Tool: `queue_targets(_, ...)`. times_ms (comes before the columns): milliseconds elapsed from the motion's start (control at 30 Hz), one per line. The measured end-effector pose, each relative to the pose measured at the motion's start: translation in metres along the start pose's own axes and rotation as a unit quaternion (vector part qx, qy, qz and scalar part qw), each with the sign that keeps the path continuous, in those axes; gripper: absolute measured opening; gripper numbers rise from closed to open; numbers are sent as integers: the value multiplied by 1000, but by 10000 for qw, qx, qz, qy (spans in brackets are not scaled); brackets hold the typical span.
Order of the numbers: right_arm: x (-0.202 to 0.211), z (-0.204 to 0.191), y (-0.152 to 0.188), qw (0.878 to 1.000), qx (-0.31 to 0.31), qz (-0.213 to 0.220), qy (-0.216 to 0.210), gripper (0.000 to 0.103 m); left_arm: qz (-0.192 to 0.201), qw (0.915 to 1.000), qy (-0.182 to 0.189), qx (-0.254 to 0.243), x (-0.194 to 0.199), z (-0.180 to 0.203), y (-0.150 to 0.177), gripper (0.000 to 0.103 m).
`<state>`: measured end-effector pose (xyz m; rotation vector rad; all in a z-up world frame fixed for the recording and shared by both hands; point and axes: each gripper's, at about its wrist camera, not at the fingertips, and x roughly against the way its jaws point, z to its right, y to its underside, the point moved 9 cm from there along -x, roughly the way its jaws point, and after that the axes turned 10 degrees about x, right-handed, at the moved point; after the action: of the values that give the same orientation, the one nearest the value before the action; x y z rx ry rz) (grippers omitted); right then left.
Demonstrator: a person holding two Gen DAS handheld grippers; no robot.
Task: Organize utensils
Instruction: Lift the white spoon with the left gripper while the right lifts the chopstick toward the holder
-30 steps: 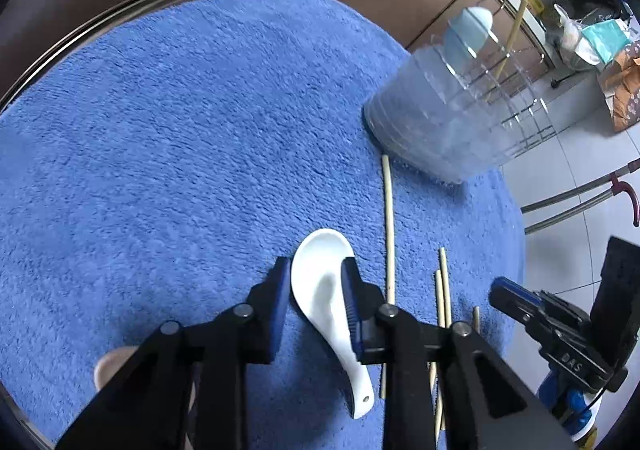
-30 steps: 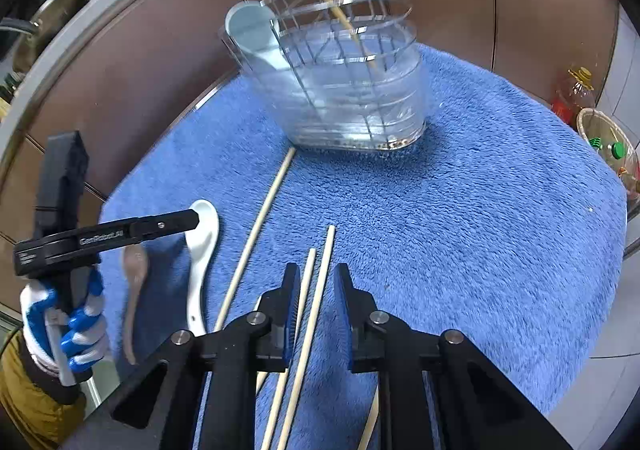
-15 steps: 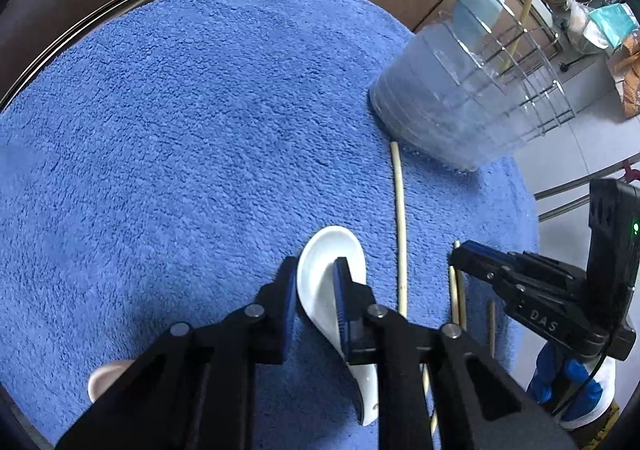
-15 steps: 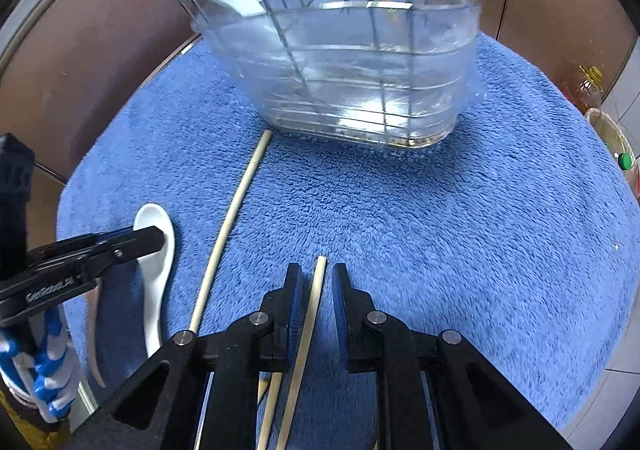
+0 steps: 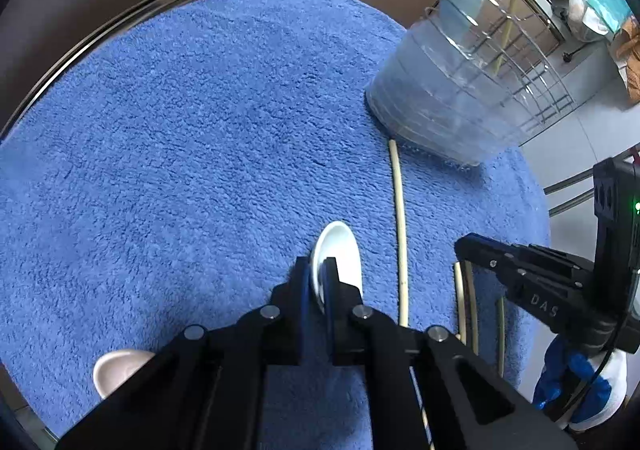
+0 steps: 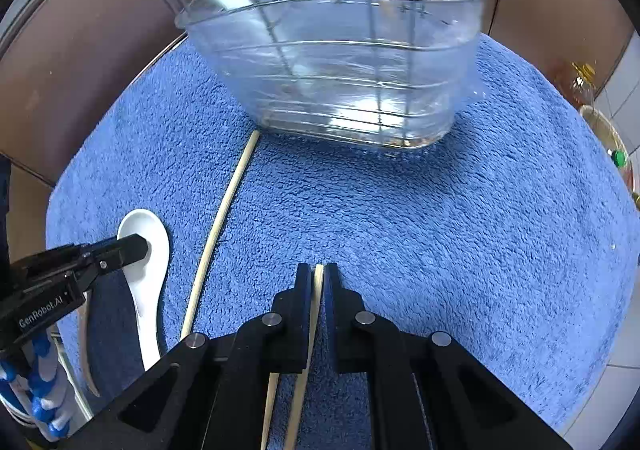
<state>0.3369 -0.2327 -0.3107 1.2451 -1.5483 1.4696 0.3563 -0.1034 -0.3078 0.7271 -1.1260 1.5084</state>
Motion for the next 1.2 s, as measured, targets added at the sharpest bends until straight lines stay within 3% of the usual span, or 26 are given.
queue_targets(400,72,1,18,9941,-109,1002,-389,6,671,9976,5,-167,58,-1,3,5)
queue_targets(667,136,-1,36,9819,-147,1817,-521,5,1037,9943,-18,-265,93,11,18,5)
queue_targets(1200,205,-13,72,9659,-40,2529,-550,5,1424,9892,-132,-324,141,20,52,5)
